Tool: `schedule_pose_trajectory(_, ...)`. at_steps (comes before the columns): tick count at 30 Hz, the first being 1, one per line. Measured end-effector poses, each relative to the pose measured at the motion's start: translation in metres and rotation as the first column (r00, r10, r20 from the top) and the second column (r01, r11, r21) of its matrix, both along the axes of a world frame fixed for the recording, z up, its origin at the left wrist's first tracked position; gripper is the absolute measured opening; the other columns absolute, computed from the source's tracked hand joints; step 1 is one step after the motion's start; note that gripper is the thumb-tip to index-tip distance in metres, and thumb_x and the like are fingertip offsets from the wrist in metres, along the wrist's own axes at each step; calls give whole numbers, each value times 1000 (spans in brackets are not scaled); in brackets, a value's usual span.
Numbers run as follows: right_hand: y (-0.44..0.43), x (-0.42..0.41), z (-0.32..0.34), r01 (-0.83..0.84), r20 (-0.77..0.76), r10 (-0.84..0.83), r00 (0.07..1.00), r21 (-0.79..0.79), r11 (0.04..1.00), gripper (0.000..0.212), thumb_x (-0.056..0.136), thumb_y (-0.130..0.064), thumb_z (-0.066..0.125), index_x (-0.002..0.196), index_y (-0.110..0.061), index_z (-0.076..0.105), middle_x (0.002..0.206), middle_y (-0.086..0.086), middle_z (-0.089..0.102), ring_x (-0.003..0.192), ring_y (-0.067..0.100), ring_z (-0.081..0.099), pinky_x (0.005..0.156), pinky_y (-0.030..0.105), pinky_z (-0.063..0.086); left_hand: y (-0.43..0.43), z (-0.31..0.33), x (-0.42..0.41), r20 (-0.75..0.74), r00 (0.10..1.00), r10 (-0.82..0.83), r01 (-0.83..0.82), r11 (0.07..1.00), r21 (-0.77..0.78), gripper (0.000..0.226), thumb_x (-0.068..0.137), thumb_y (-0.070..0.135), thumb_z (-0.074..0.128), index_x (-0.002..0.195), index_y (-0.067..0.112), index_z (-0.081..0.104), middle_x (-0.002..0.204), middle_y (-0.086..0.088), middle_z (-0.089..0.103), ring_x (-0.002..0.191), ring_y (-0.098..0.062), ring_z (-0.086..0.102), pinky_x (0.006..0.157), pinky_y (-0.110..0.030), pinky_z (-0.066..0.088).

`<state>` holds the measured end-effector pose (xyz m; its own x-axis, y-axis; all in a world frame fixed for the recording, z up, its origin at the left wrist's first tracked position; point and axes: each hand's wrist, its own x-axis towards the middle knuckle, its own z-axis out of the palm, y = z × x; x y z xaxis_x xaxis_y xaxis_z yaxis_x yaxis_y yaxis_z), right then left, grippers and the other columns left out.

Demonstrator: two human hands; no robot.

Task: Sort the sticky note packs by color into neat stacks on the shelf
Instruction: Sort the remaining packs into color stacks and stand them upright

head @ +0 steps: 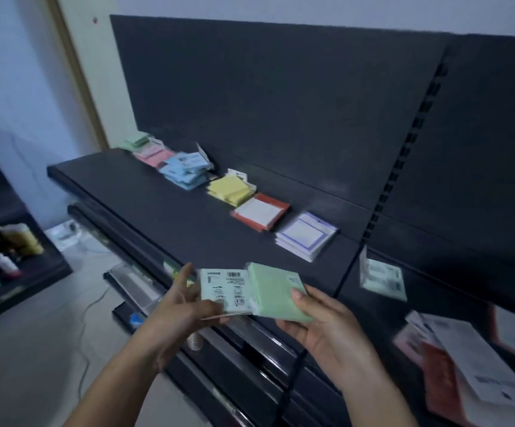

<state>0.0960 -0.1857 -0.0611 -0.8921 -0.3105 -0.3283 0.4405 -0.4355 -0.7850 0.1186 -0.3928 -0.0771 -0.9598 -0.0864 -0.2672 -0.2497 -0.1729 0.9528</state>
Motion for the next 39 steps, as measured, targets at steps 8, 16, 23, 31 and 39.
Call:
schedule_pose_trajectory(8, -170, -46, 5, -34, -22, 36, 999, 78, 996, 27, 76, -12, 66, 94, 9, 65, 86, 20, 71, 70, 23, 68, 53, 28, 55, -140, 10, -21, -57, 993, 106, -111, 990, -92, 68, 81, -14, 57, 136, 23, 42, 110, 12, 68, 89, -10, 68, 66, -22, 54)
schedule_pose_trajectory(16, -298, -79, 2, 130, -232, -45, 972, 366, 922, 30, 80, -26, 70, 63, -8, 53, 65, 12, 60, 61, 18, 54, 56, 29, 39, -248, 10, -51, -63, 992, 109, -114, 990, -80, 65, 82, -14, 54, 126, 33, 45, 100, 15, 72, 92, -16, 69, 76, -30, 54)
schedule_pose_trajectory(23, -366, -152, -14, 131, -234, -22, 972, 459, 879, 29, 89, -32, 60, 76, -6, 56, 67, 6, 64, 61, 19, 59, 56, 30, 44, -318, 1, -114, -50, 991, 121, -125, 988, -90, 74, 78, -17, 57, 136, 28, 42, 111, 10, 69, 96, -15, 68, 79, -29, 56)
schedule_pose_trajectory(31, -449, -263, -12, -16, -184, 87, 979, 358, 934, 13, 88, -15, 61, 101, -13, 62, 86, 4, 72, 69, 12, 68, 55, 22, 50, -395, 13, -226, -65, 988, 140, -147, 983, -111, 72, 80, -24, 42, 132, 24, 44, 92, 22, 71, 86, -6, 69, 79, -30, 54)
schedule_pose_trajectory(39, -506, -335, -14, -6, -265, 115, 957, 379, 925, 24, 92, -10, 54, 110, -22, 61, 95, -3, 74, 85, 13, 70, 69, 24, 52, -454, 12, -316, -56, 985, 164, -169, 981, -94, 62, 83, -14, 48, 129, 27, 49, 88, 28, 69, 83, -12, 69, 77, -33, 55)
